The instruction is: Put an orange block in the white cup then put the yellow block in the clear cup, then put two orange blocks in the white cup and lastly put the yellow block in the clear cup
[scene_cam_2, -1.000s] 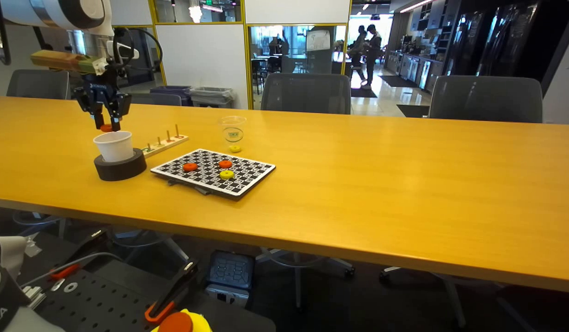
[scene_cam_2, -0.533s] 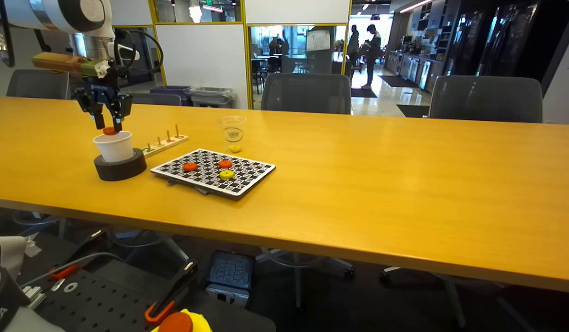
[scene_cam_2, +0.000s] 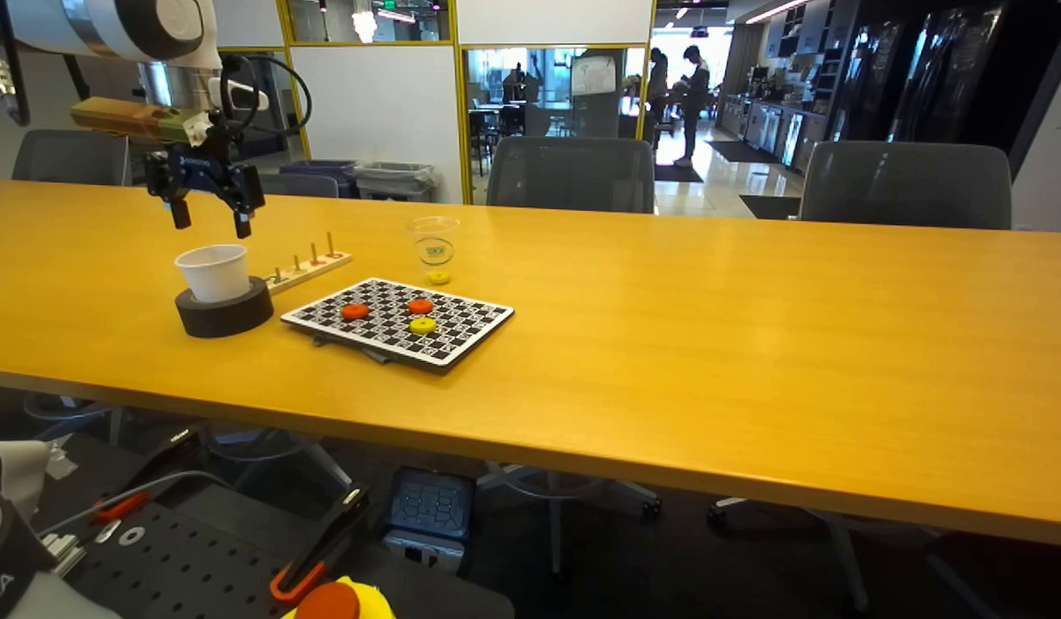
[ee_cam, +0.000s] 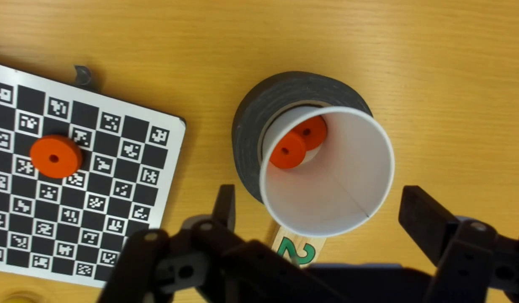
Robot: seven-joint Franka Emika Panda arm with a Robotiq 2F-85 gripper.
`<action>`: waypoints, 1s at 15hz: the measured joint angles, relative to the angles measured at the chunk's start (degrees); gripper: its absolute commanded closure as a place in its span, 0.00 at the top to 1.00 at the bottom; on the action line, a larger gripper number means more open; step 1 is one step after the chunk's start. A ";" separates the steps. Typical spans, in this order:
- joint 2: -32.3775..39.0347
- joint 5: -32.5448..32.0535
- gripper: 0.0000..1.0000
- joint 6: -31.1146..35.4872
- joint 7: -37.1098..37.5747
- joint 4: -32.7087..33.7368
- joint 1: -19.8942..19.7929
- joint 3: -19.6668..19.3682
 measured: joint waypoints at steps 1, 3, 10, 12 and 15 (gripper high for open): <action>-0.57 0.00 1.00 0.52 0.25 -0.56 -0.45 -0.47; -2.02 0.00 1.00 1.08 0.90 -1.90 -1.62 -1.68; -3.79 -0.95 1.00 1.63 1.86 -5.36 -6.59 -6.08; -2.66 -2.02 1.00 2.29 2.90 -5.44 -7.77 -6.90; 0.13 -2.45 1.00 4.83 4.10 -5.47 -8.78 -7.90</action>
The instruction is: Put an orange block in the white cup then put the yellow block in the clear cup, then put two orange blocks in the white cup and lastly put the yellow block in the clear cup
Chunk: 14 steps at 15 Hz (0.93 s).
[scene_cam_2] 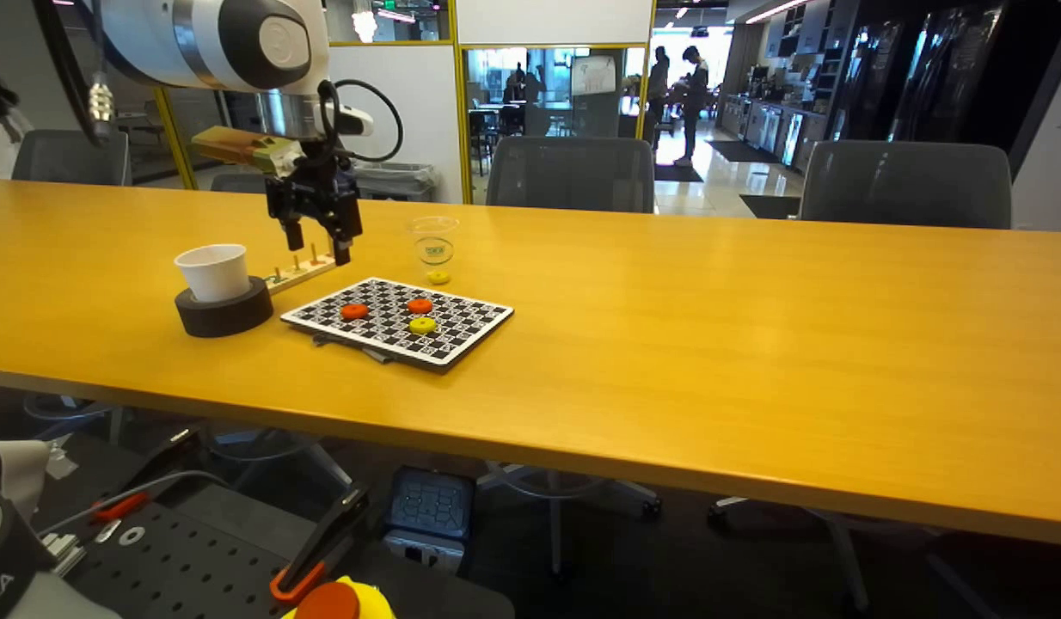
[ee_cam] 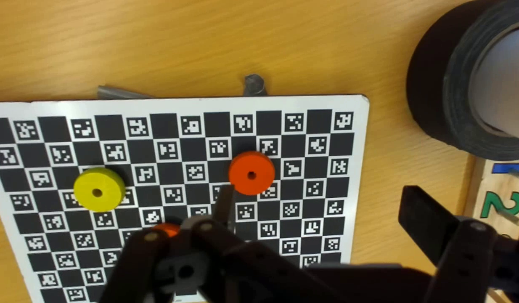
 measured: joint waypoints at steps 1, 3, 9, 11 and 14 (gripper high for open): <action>1.10 0.00 1.00 0.84 0.19 0.02 -0.19 -0.29; 3.41 0.00 1.00 2.60 0.44 0.13 -0.36 -0.85; 9.78 0.05 1.00 6.76 0.99 1.14 -0.42 -1.94; 11.41 0.05 1.00 7.05 1.30 1.89 -0.42 -2.21; 13.16 0.05 1.00 7.06 1.78 3.21 -0.41 -2.69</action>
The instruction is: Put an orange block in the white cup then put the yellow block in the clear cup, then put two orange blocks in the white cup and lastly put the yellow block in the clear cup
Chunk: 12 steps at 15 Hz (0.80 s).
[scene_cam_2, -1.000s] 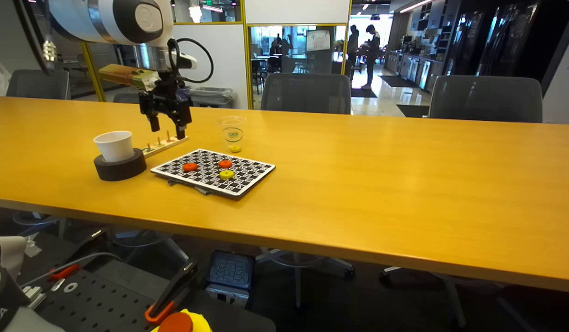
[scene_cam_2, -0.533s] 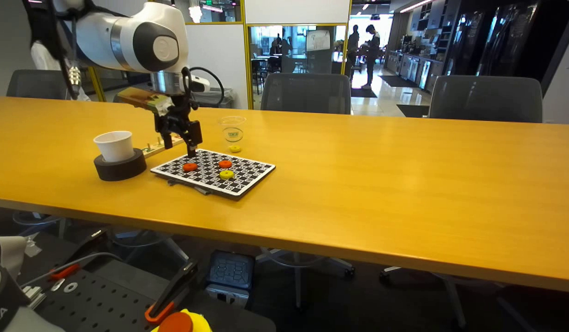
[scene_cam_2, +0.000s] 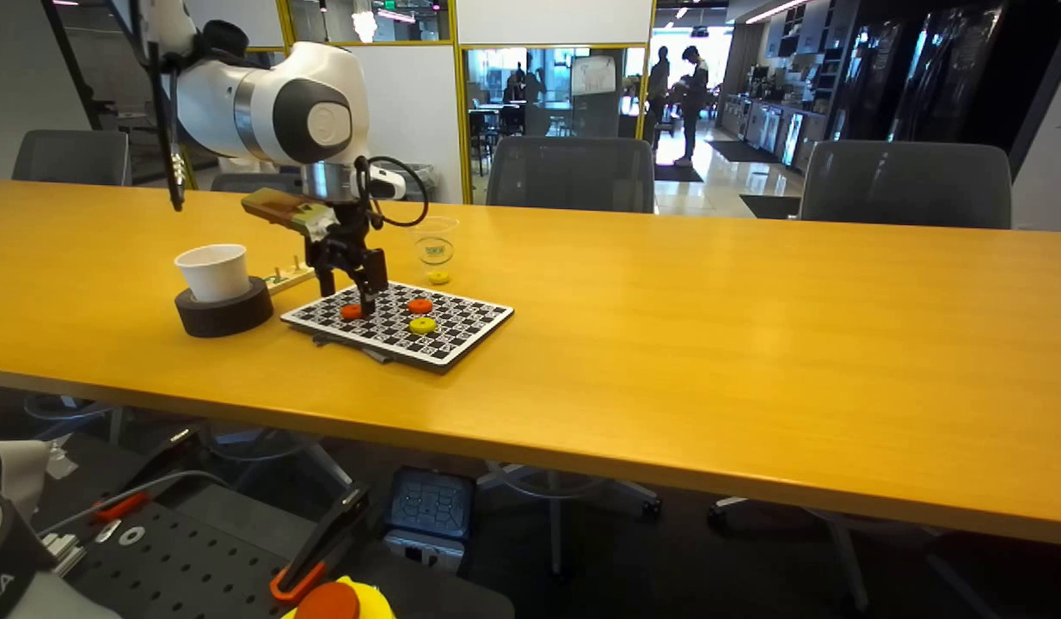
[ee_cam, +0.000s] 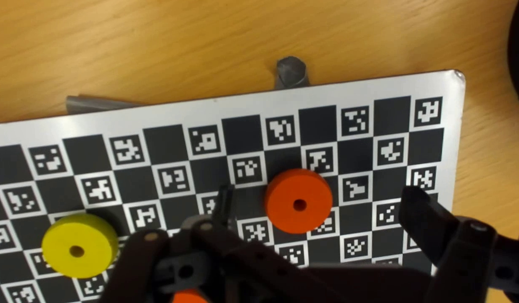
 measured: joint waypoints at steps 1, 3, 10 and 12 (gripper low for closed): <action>0.41 -0.01 1.00 0.00 0.21 0.42 0.01 -0.18; 0.85 -0.09 1.00 0.00 0.73 1.03 0.03 -0.55; 1.42 -0.15 1.00 -0.11 1.97 1.92 0.07 -1.33; 1.61 -0.15 1.00 -0.16 2.08 1.95 0.07 -1.35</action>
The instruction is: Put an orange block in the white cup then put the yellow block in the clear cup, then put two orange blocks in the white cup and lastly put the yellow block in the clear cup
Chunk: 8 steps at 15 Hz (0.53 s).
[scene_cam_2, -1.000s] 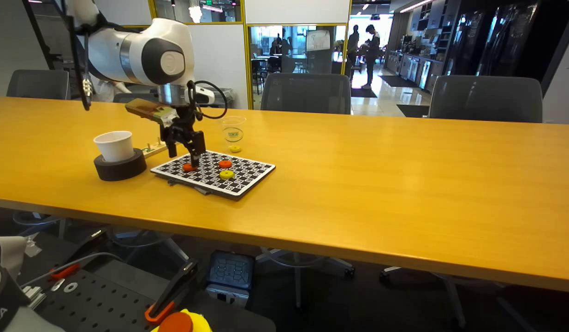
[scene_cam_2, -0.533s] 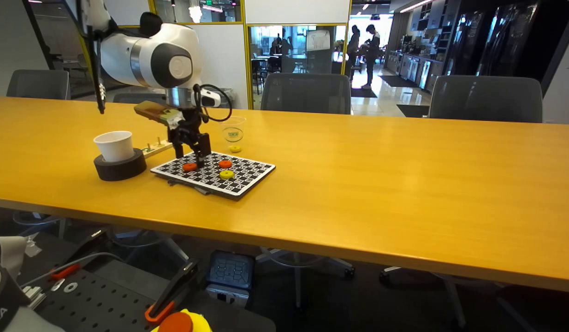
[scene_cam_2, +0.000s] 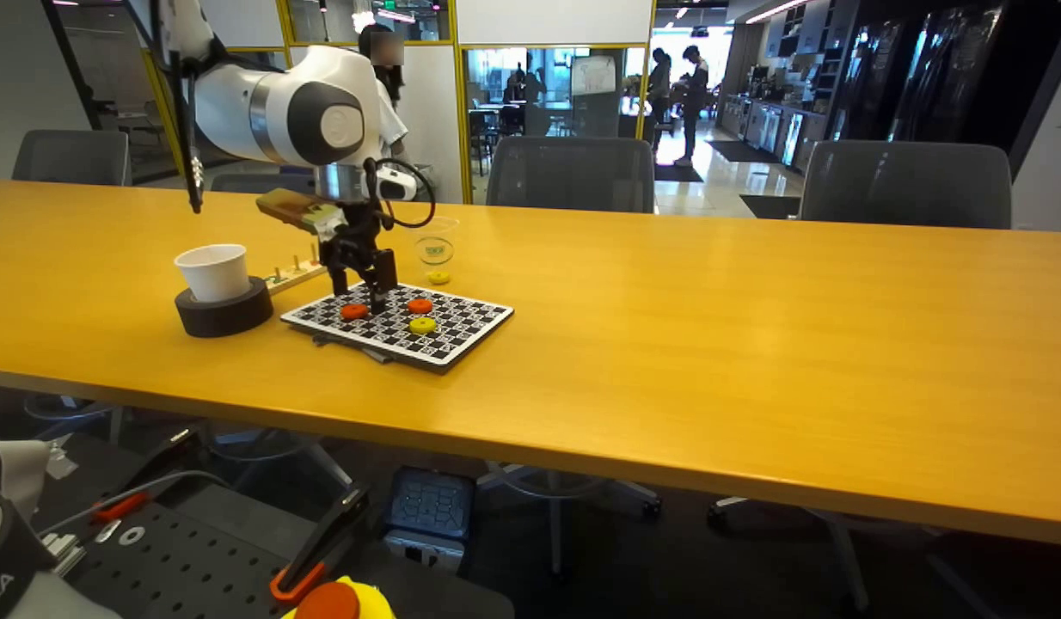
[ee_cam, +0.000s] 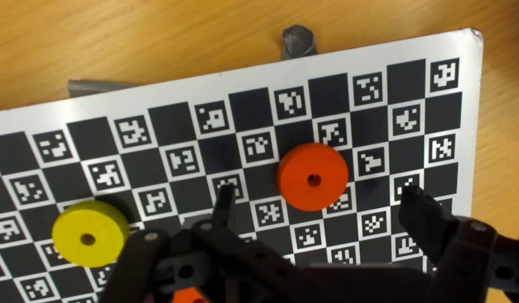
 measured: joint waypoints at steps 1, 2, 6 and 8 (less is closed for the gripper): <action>0.10 0.00 1.00 -0.02 0.05 0.01 0.00 0.00; 0.17 0.00 1.00 -0.04 0.08 0.01 0.00 0.00; 0.27 0.00 0.66 -0.09 0.20 0.01 0.01 0.00; 0.29 0.00 0.49 -0.09 0.27 0.01 0.01 0.00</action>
